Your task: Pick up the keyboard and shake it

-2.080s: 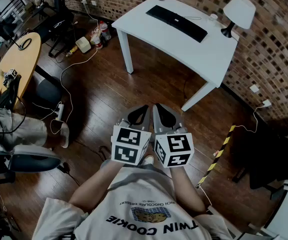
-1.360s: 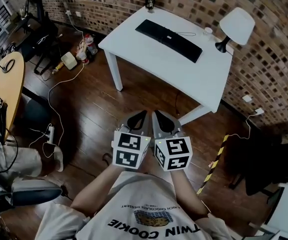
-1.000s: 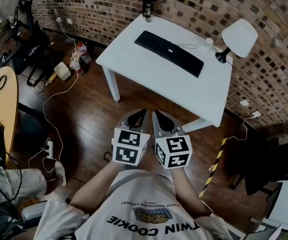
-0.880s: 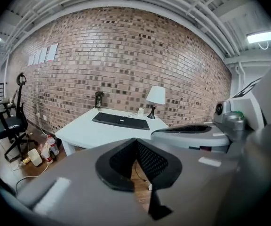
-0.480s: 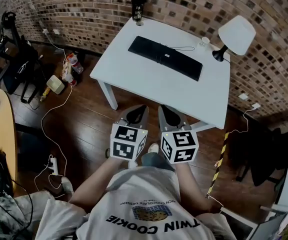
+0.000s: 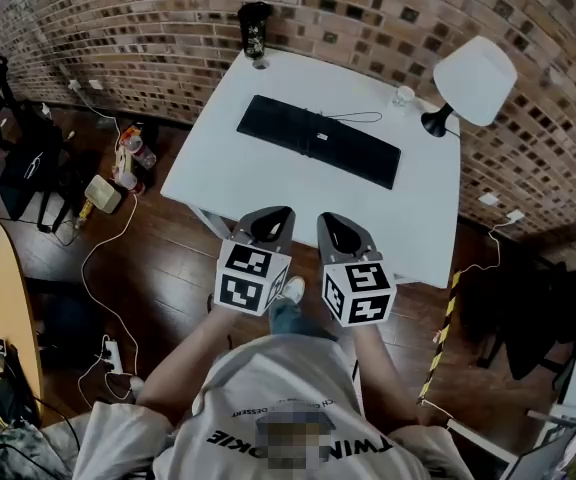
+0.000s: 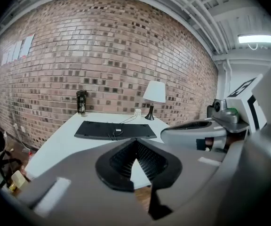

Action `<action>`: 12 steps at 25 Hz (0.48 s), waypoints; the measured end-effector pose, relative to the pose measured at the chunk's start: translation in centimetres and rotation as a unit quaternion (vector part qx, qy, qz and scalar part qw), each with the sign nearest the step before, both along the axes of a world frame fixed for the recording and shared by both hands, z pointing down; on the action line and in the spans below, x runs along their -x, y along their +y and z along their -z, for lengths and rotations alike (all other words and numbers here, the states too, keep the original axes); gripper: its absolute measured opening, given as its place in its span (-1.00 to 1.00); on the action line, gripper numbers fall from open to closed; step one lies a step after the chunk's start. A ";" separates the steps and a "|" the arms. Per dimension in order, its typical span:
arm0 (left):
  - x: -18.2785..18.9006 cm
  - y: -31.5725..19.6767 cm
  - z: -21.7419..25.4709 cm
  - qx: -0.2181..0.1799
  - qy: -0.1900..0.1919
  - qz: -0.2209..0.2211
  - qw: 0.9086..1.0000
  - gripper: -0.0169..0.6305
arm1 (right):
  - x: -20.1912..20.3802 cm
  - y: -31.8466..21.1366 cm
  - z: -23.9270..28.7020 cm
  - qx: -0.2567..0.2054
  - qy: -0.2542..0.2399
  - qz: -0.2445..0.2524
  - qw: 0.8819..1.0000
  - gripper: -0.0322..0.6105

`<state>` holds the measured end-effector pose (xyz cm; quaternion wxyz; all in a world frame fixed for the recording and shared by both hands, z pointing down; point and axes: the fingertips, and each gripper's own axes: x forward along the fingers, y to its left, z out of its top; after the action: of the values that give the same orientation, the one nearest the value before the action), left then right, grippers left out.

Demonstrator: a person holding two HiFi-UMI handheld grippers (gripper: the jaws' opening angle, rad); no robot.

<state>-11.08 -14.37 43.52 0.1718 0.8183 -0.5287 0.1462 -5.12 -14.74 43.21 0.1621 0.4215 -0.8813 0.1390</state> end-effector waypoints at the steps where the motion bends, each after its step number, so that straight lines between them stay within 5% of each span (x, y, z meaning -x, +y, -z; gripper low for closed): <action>1: 0.1 -1.1 -0.1 0.003 0.000 -0.002 1.000 -0.93 | -0.1 -1.2 -0.2 0.005 -0.002 -0.002 1.000 -0.89; 12: -0.6 -12.8 -3.7 0.046 -0.045 -0.053 0.996 -0.93 | -4.5 -14.0 -2.3 0.043 -0.060 -0.031 0.997 -0.85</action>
<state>-10.47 -27.16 47.26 0.1775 0.8291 -0.4841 0.2162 -0.58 -28.72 45.46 0.1225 0.4327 -0.8690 0.2063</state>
